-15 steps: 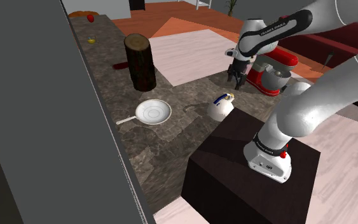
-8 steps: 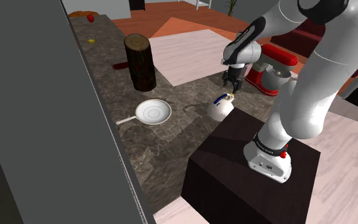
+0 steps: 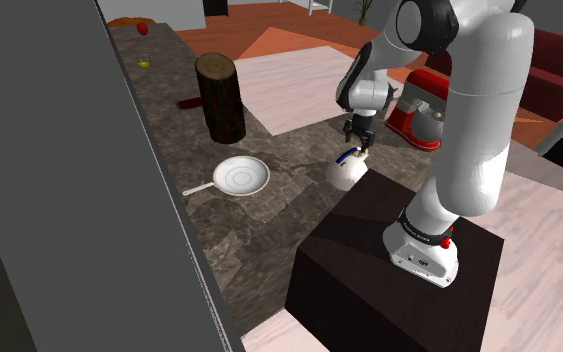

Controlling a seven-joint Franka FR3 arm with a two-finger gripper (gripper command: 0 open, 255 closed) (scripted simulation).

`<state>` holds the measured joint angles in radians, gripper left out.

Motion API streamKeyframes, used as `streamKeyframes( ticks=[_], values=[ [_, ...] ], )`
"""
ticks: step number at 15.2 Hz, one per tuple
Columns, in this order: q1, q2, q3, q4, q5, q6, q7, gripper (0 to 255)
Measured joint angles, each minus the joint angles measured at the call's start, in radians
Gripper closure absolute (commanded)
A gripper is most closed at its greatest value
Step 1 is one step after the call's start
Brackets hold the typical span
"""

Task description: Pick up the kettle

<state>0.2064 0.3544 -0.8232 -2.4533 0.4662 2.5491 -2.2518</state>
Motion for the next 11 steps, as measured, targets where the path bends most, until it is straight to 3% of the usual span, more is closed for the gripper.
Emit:
streamKeyframes(
  ticks=[3, 4, 11],
  values=[
    [-0.040, 0.046, 0.054, 0.010, 0.060, 0.026, -0.040, 0],
    [-0.046, 0.052, 0.061, 0.011, 0.068, 0.029, -0.045, 255],
    [-0.052, 0.057, 0.068, 0.013, 0.076, 0.032, -0.052, 255]
  ],
)
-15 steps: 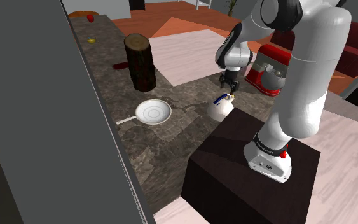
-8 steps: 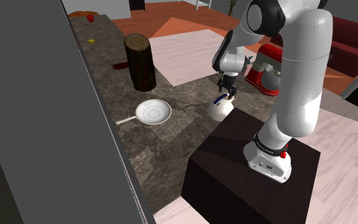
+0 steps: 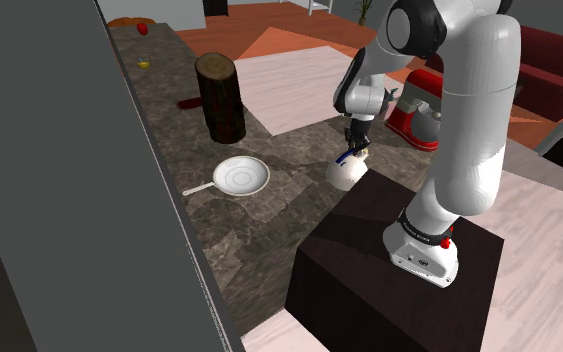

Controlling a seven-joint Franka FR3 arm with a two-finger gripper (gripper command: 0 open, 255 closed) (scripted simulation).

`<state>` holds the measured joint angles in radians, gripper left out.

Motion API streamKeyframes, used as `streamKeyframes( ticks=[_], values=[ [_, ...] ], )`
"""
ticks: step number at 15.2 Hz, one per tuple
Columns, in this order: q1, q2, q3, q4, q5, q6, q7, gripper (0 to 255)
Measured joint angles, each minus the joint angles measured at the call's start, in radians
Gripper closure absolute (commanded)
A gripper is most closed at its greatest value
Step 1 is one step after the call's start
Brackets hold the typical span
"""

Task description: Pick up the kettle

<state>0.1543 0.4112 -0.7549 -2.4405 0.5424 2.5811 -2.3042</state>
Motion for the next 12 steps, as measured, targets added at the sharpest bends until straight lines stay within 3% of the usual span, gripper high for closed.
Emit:
streamKeyframes(
  ticks=[5, 12],
  values=[
    [0.015, -0.014, -0.018, -0.002, -0.020, -0.010, 0.015, 255],
    [0.109, -0.121, -0.140, -0.025, -0.160, -0.065, 0.110, 255]
  ],
)
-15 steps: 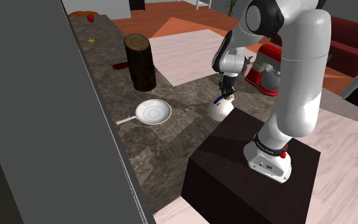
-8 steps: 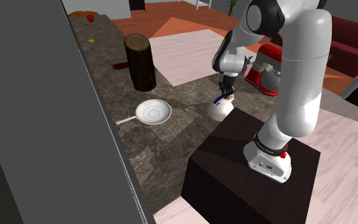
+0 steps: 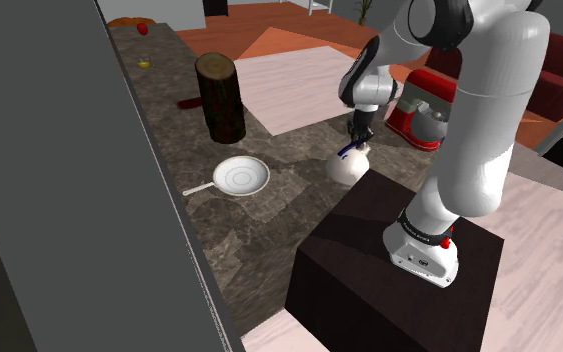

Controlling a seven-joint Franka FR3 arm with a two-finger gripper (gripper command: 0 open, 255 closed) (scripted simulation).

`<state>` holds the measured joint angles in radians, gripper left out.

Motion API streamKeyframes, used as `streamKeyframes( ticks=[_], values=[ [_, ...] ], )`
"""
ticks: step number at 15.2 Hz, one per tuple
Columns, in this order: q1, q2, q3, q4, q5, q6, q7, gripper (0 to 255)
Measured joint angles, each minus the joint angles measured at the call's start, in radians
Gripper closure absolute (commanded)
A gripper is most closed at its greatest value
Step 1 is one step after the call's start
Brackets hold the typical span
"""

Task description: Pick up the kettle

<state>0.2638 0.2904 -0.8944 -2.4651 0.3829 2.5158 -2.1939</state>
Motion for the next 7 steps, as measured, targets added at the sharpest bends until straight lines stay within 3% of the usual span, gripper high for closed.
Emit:
streamKeyframes(
  ticks=[7],
  values=[
    [0.092, -0.119, -0.114, -0.002, -0.167, -0.066, 0.120, 255]
  ],
)
